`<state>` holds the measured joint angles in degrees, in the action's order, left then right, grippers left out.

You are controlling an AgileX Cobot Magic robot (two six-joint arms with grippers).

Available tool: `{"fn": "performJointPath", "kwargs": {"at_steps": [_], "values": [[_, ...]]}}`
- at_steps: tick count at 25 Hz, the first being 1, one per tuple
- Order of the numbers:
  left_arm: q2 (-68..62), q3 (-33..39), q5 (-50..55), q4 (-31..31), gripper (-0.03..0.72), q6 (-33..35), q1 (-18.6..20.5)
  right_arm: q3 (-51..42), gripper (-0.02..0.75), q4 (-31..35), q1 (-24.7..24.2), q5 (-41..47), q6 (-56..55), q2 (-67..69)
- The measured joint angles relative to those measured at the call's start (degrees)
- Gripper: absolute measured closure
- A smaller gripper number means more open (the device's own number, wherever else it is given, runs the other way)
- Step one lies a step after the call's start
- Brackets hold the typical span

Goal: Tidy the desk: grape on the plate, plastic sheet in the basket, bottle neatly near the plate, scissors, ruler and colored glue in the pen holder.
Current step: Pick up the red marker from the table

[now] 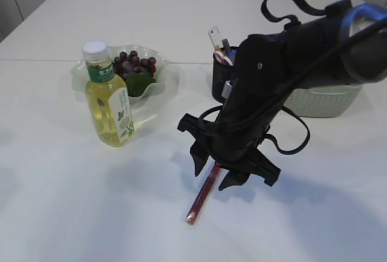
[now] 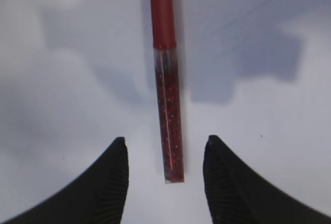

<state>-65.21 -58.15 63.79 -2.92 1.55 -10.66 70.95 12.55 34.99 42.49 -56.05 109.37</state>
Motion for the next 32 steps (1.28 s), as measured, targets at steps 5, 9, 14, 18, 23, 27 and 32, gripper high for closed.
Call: {"fn": "performJointPath", "kwargs": {"at_steps": [5,9,14,18,23,27,32], "values": [[0.00,0.00,-0.85,0.00,0.263,0.00,0.00,4.04,0.356,-2.84,0.00,1.92,-4.50,3.44],[0.00,0.00,-2.72,0.00,0.263,0.00,0.00,8.96,0.355,-6.13,0.00,6.06,-5.50,7.52],[0.00,0.00,-2.96,0.00,0.263,0.00,0.00,13.32,0.355,-9.00,0.00,9.57,-5.53,11.26],[0.00,0.00,-2.96,0.00,0.263,0.00,0.00,14.04,0.356,-9.68,0.00,9.61,-5.62,12.37],[0.00,0.00,-3.10,0.19,0.263,0.00,0.00,14.16,0.355,-11.19,0.00,9.72,-5.75,13.17],[0.00,0.00,-3.10,0.25,0.263,0.00,0.00,14.16,0.355,-11.46,0.00,9.96,-5.75,14.05],[0.00,0.00,-3.10,0.33,0.263,0.00,0.00,14.16,0.355,-11.57,0.00,10.09,-5.75,14.40]]}}
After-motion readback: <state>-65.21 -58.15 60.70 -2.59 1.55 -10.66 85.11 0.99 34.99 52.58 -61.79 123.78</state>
